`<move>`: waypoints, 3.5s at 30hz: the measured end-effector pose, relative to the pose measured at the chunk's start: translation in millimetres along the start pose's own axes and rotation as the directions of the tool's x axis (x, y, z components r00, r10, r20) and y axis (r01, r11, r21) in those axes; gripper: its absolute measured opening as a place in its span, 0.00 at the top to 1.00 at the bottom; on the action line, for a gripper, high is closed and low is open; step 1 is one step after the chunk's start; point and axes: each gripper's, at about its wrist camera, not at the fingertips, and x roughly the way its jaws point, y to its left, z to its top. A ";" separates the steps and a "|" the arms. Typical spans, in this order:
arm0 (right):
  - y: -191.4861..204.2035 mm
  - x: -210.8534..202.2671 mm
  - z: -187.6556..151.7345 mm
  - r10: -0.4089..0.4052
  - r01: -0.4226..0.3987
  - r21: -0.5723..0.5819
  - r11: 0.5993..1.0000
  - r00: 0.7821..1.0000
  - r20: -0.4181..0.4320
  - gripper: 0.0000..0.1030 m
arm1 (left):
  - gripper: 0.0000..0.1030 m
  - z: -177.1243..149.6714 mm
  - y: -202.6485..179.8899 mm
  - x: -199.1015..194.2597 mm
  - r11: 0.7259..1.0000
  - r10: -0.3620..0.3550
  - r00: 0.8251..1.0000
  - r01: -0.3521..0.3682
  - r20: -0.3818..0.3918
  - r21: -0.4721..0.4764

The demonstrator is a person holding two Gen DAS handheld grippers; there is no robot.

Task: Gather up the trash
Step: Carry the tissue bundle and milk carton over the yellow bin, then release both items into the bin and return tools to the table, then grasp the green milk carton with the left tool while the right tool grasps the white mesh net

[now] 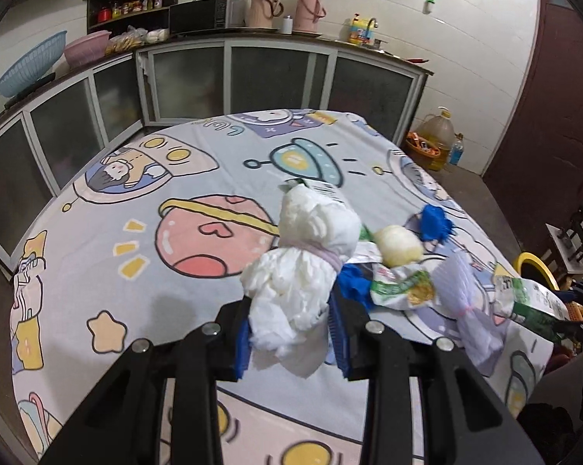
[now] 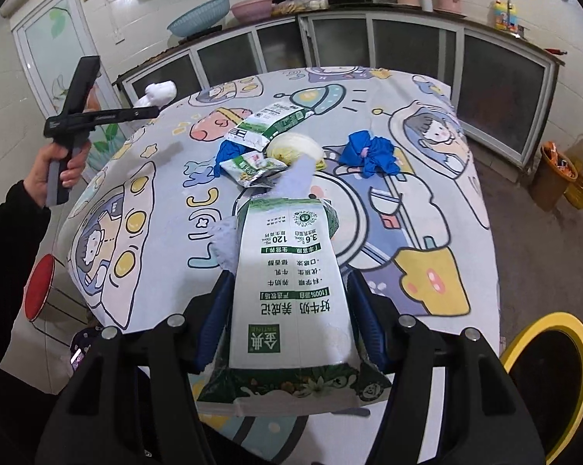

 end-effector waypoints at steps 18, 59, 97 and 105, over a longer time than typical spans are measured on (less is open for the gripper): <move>-57.1 -66.2 -41.9 -0.096 0.083 0.132 0.988 0.991 0.094 0.44 | 0.70 0.1 -151.6 1.6 0.964 -0.178 0.984 0.180 -0.028 0.197; -264.5 -130.2 -185.1 -0.470 0.397 0.632 0.666 0.881 -0.057 0.43 | 0.68 -31.3 -520.3 161.3 0.682 -0.466 0.798 0.599 -0.381 0.419; -76.7 -47.9 -43.0 -0.131 0.102 0.187 0.977 0.980 0.152 0.29 | 0.09 -34.3 -134.9 15.6 1.000 0.009 0.998 -0.011 0.066 0.024; -8.1 18.5 -14.5 0.018 -0.023 0.069 0.997 0.997 0.078 0.28 | 0.08 -37.1 -84.0 15.9 0.993 0.115 0.991 -0.112 0.070 -0.047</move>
